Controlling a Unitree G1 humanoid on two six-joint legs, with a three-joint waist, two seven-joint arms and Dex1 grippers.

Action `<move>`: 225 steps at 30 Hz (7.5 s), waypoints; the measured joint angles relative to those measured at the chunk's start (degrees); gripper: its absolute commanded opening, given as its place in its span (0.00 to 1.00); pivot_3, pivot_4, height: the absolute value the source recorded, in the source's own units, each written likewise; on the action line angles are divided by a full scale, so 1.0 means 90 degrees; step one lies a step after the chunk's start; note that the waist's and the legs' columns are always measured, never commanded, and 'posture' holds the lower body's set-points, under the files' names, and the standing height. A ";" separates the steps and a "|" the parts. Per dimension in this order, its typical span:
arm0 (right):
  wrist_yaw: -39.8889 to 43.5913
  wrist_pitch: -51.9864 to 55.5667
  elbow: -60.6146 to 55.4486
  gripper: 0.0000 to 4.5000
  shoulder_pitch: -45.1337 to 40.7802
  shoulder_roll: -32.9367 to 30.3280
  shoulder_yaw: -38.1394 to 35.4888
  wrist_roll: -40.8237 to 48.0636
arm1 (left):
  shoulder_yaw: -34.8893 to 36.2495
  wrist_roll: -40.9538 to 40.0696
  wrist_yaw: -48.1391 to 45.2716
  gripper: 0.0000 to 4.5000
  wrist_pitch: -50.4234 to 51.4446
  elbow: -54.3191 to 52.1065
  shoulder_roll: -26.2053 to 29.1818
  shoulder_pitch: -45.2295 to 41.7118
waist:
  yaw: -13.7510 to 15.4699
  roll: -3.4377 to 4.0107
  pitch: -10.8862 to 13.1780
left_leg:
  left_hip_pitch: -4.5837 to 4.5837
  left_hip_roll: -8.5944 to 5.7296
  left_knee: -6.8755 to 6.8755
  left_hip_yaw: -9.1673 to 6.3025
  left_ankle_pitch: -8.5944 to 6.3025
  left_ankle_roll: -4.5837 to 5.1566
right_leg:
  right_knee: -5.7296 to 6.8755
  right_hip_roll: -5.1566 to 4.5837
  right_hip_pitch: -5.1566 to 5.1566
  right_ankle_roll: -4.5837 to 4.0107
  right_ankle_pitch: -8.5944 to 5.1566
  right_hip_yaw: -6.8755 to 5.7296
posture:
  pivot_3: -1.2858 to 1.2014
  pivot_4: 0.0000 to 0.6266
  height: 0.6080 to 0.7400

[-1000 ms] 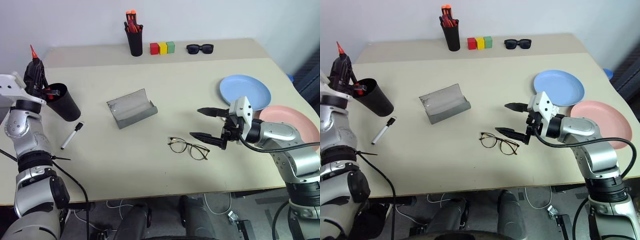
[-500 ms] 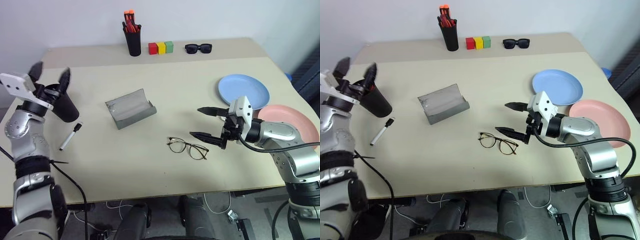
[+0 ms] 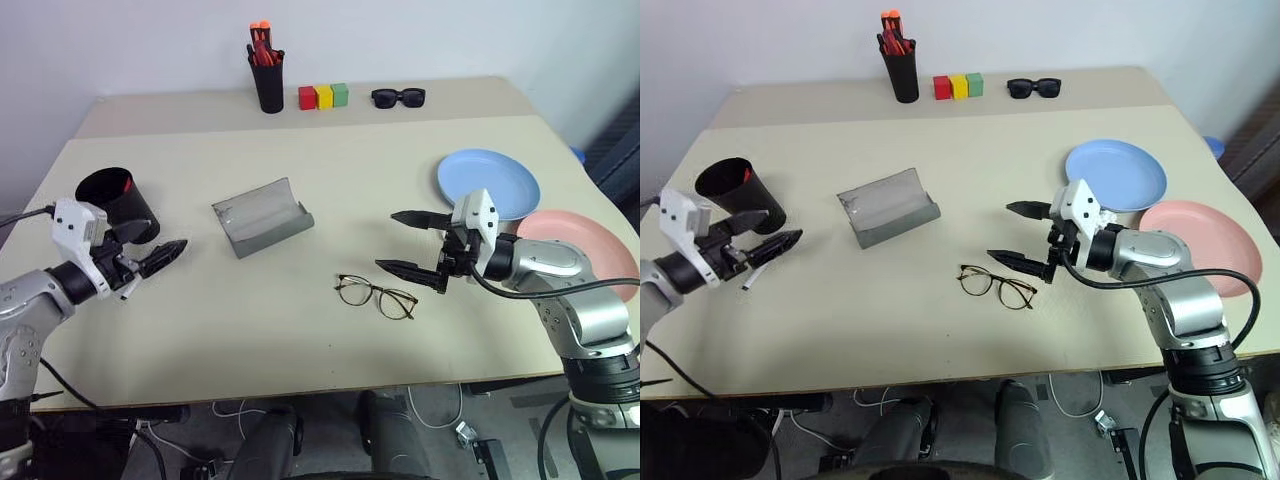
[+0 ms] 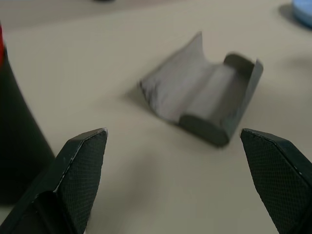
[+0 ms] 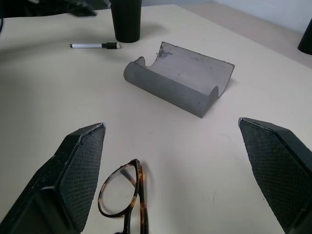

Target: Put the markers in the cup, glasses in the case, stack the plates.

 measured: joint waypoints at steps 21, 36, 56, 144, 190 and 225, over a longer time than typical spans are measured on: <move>-0.0067 -0.0026 -0.0019 1.00 0.0031 0.0003 0.0002 -0.0055 | -0.0789 0.1189 0.0568 0.99 0.1380 0.1025 0.0348 -0.0387 | -0.0009 0.0000 0.0000 | 0.0000 -0.0001 -0.0002 0.0001 0.0000 0.0000 | -0.0002 -0.0001 -0.0001 0.0000 0.0000 0.0000 | 0.52 0.24 1.00; -0.0130 -0.0065 -0.0014 1.00 0.0035 0.0006 0.0003 -0.0122 | -0.0938 0.1112 -0.0122 0.01 0.1886 0.0821 0.0457 -0.0550 | -0.0007 0.0002 -0.0001 | 0.0000 -0.0001 -0.0002 0.0001 0.0000 0.0000 | -0.0002 -0.0003 -0.0001 0.0000 0.0000 0.0000 | 0.52 0.24 1.00; -0.0108 -0.0290 0.0136 1.00 -0.0034 0.0085 0.0058 -0.0302 | 0.0688 0.0567 0.0697 0.01 -0.2470 0.1357 -0.1686 -0.2533 | -0.0008 -0.0003 -0.0002 | -0.0001 -0.0003 -0.0002 0.0004 0.0003 -0.0006 | -0.0009 -0.0002 -0.0002 -0.0003 0.0004 0.0001 | 0.52 0.24 1.00; -0.0487 -0.0560 0.0131 1.00 0.0061 0.0065 -0.0141 -0.0628 | -0.4090 0.1868 -0.4491 0.01 -0.0388 0.3241 -0.1080 -0.4369 | -0.0015 -0.0003 -0.0003 | -0.0004 -0.0013 0.0000 0.0003 0.0004 -0.0006 | -0.0006 0.0003 -0.0002 -0.0003 0.0005 0.0000 | 0.52 0.24 1.00; -0.0811 0.2905 -0.1030 0.35 -0.0637 -0.0732 0.1856 -0.1279 | -0.0751 -0.0856 -0.3375 0.96 0.1205 -0.0272 -0.0384 -0.1038 | -0.0005 -0.0005 -0.0001 | -0.0005 0.0000 0.0002 0.0001 0.0001 0.0000 | -0.0005 -0.0003 -0.0003 -0.0003 0.0003 -0.0001 | 0.52 0.24 1.00; -0.2167 0.1348 0.1532 0.01 -0.3013 0.3170 0.2324 -0.2139 | -0.0288 -0.1631 -0.2767 0.96 0.1199 -0.0856 -0.0291 0.0085 | -0.0041 0.0001 0.0002 | -0.0010 0.0001 -0.0012 -0.0003 0.0002 -0.0004 | -0.0001 0.0004 -0.0022 -0.0009 0.0005 0.0000 | 0.52 0.24 1.00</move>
